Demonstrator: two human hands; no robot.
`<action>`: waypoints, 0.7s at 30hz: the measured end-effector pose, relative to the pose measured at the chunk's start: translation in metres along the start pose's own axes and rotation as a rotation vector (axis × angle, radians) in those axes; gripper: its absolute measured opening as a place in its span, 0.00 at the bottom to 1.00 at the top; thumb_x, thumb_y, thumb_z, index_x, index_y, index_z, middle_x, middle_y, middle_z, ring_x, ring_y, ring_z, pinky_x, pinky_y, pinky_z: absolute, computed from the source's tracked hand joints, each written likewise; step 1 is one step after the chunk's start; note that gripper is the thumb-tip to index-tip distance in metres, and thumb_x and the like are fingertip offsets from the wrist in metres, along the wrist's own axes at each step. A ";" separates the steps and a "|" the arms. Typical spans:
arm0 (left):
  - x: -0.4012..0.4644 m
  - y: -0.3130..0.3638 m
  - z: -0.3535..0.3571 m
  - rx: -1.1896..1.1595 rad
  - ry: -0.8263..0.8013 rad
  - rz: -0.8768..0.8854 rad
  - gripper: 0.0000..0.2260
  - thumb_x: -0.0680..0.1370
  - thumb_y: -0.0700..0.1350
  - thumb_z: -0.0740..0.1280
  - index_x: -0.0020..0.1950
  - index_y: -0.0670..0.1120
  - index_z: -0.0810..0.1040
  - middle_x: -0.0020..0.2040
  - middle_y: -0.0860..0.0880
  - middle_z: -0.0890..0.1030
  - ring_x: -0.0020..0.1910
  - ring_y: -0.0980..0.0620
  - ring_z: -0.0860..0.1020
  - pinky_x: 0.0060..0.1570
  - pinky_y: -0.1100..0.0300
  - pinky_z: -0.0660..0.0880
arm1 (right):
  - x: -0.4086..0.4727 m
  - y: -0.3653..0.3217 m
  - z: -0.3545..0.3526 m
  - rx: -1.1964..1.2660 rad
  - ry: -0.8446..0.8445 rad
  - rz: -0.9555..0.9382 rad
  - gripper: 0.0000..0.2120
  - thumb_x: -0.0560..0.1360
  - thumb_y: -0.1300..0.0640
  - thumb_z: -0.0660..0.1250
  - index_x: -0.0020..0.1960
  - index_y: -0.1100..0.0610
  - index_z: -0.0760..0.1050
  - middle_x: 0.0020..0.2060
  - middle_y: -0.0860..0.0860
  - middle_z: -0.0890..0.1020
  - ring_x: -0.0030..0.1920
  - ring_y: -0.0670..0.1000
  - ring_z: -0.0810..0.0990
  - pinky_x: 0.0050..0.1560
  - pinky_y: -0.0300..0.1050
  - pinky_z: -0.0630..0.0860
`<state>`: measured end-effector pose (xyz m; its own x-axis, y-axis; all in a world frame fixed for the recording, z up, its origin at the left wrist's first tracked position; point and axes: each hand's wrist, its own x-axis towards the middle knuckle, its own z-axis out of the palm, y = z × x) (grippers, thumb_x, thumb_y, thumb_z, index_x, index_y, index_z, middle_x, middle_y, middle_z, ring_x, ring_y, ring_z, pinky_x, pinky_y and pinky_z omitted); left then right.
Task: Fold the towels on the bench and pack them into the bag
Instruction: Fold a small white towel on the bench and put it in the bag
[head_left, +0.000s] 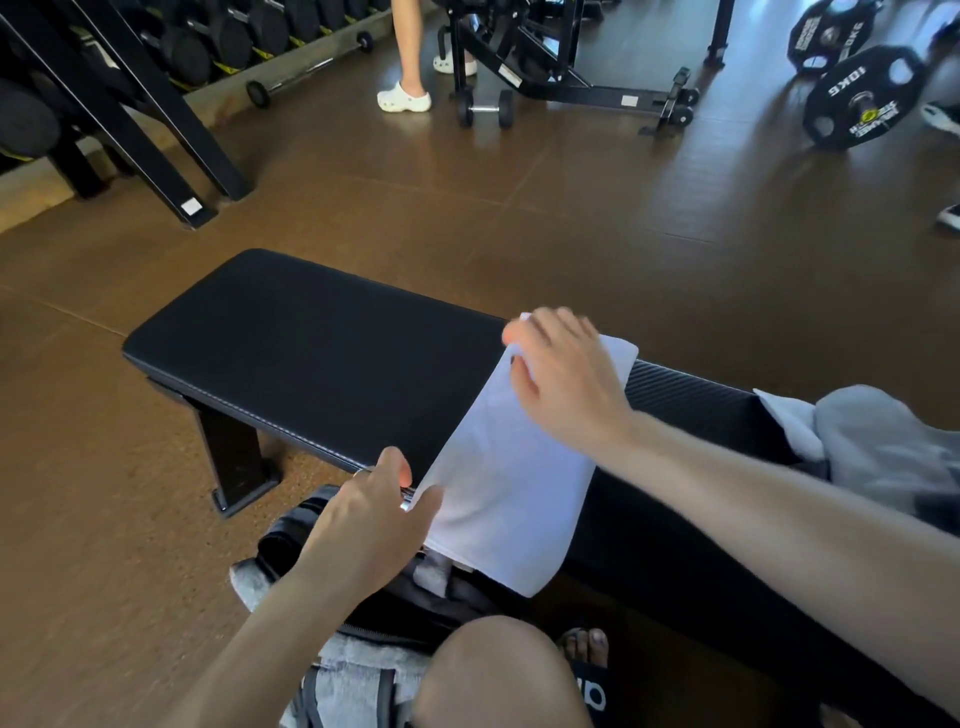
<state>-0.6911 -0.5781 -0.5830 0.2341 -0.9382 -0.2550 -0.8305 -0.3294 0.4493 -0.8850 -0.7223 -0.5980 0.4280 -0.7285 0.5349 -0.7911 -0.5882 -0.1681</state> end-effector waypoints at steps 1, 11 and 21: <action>0.002 0.000 0.000 0.046 -0.009 0.009 0.12 0.80 0.57 0.63 0.48 0.50 0.67 0.43 0.50 0.79 0.44 0.48 0.76 0.44 0.54 0.71 | -0.020 -0.014 -0.012 0.079 -0.044 -0.038 0.05 0.74 0.59 0.61 0.48 0.57 0.75 0.42 0.51 0.76 0.43 0.57 0.73 0.46 0.52 0.71; 0.008 0.010 0.004 -0.025 -0.018 -0.018 0.09 0.81 0.47 0.64 0.47 0.43 0.70 0.38 0.47 0.73 0.40 0.45 0.71 0.34 0.57 0.65 | -0.136 -0.049 -0.046 -0.197 -0.466 -0.269 0.28 0.69 0.59 0.66 0.69 0.58 0.67 0.64 0.56 0.71 0.65 0.60 0.70 0.74 0.57 0.60; 0.000 0.023 -0.002 -0.587 -0.194 -0.091 0.08 0.78 0.38 0.71 0.51 0.41 0.72 0.51 0.39 0.76 0.45 0.45 0.81 0.46 0.49 0.84 | -0.160 -0.003 -0.058 -0.086 -0.187 -0.246 0.22 0.72 0.57 0.72 0.66 0.59 0.78 0.64 0.56 0.81 0.66 0.56 0.78 0.74 0.55 0.66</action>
<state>-0.7096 -0.5858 -0.5707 0.1490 -0.8850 -0.4411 -0.3827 -0.4629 0.7995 -0.9766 -0.5839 -0.6353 0.6777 -0.6248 0.3877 -0.6845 -0.7287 0.0223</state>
